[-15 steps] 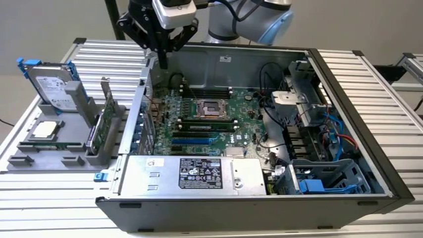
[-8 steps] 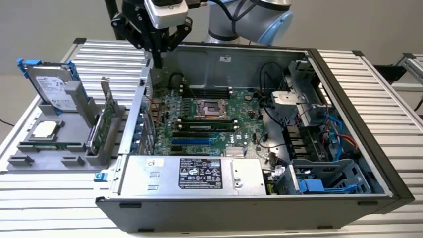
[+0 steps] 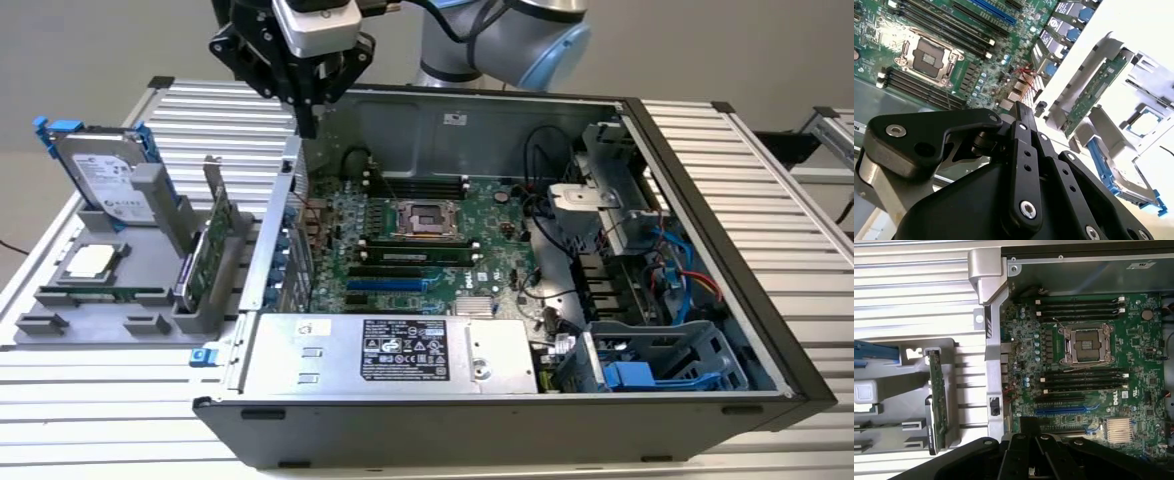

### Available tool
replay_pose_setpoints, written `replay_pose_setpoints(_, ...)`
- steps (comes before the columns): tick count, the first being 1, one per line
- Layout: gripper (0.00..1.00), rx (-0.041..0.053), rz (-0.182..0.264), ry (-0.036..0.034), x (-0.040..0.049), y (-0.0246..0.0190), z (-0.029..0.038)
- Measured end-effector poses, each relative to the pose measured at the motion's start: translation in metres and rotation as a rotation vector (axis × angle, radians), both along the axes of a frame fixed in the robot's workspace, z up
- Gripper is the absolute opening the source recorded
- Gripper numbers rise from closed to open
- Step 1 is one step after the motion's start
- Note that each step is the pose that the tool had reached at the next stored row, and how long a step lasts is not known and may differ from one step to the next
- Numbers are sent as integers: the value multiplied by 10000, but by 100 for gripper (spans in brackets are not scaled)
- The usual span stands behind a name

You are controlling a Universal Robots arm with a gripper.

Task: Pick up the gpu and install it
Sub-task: 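Reach for the gpu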

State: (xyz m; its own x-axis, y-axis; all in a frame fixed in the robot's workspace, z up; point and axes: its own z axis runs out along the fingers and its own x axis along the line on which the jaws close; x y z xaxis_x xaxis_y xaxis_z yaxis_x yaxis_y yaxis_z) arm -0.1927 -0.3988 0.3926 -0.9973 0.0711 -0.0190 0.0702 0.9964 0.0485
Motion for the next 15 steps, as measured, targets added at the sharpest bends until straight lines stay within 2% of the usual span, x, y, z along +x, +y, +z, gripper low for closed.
replay_pose_setpoints(15,0,0,0,-1,-194,0,0)
